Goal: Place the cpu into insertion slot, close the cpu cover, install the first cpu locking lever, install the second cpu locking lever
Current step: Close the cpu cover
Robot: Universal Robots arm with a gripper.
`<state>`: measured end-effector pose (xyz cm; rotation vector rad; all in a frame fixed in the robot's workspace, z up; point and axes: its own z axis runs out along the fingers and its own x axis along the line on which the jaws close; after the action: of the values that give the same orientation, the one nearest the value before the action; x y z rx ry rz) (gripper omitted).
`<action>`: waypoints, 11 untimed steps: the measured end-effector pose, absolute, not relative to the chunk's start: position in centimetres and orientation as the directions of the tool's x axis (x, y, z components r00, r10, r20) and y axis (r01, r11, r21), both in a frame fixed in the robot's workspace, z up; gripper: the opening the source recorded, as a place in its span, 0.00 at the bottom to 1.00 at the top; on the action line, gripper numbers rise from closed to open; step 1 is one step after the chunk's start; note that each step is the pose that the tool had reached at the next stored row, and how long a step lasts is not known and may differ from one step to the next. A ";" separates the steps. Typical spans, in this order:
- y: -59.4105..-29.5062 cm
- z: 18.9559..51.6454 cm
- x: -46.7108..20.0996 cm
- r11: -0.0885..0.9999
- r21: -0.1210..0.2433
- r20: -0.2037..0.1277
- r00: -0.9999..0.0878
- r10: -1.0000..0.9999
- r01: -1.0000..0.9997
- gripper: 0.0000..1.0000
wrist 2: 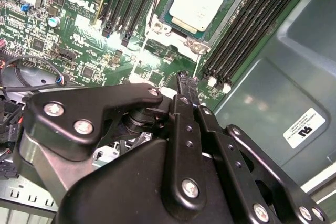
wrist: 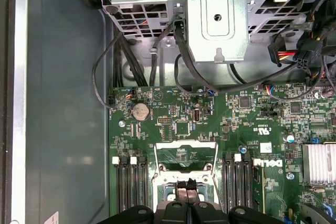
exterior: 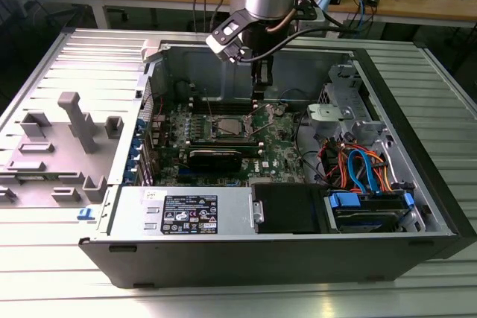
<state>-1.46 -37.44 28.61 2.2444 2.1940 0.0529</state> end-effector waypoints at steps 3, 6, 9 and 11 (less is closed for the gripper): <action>-37.4 28.6 -1.4 -0.023 0.025 0.022 0.022 1.000 0.999 0.11; -37.4 28.6 -1.4 -0.023 0.025 0.022 0.022 1.000 0.999 0.11; -37.4 28.6 -1.2 -0.023 0.025 0.022 0.022 1.000 0.999 0.11; -37.4 28.6 -1.1 -0.023 0.025 0.022 0.022 1.000 0.999 0.11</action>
<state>-1.11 -37.44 28.61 2.2443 2.1941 0.0530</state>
